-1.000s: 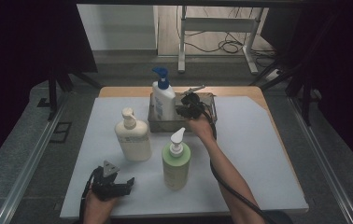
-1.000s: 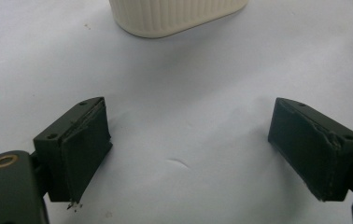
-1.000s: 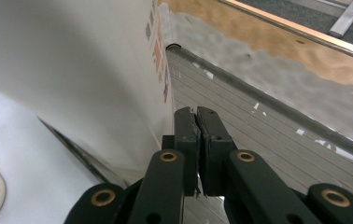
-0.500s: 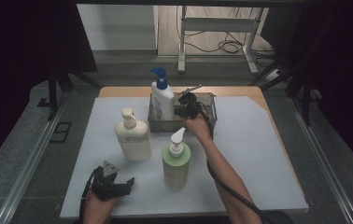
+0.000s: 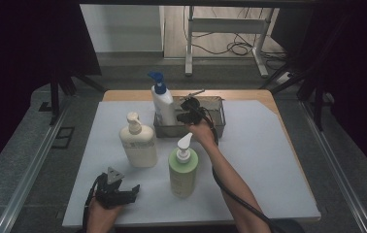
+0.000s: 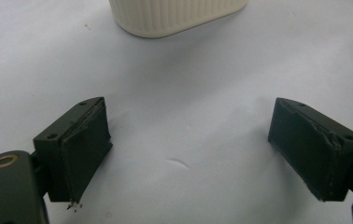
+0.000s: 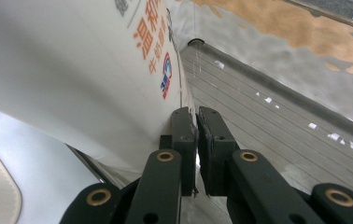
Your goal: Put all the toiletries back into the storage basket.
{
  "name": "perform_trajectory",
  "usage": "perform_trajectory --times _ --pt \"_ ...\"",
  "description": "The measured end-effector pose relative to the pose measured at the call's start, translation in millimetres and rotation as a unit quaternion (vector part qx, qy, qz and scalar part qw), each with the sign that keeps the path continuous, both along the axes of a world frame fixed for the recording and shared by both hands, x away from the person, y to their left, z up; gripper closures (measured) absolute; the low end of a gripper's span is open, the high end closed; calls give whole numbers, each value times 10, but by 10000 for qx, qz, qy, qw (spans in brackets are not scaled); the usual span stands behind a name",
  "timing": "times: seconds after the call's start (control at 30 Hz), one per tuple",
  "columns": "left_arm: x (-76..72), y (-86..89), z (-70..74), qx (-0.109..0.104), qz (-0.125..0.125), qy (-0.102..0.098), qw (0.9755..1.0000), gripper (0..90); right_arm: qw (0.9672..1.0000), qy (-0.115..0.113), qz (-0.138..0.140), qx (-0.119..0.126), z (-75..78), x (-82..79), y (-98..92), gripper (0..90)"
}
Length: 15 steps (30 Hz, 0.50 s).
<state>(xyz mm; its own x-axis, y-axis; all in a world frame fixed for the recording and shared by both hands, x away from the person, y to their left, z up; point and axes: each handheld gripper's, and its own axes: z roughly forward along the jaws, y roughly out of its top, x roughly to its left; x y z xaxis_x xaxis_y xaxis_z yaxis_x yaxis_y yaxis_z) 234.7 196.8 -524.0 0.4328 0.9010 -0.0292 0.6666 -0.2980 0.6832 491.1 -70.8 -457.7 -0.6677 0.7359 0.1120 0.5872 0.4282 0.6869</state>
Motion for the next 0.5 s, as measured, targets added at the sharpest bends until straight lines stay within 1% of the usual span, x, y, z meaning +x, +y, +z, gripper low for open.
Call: perform_trajectory --times 0.07,0.33,0.5 --pt "0 0 0 0 0 1 10000 123 10000 49 -13 51 -4 2 -4 854" --pt "1 0 0 5 -2 1 10000 123 10000 35 -4 -47 7 -6 29 866" --pt "1 0 0 5 -2 1 10000 123 10000 70 -10 -29 0 -7 28 872"
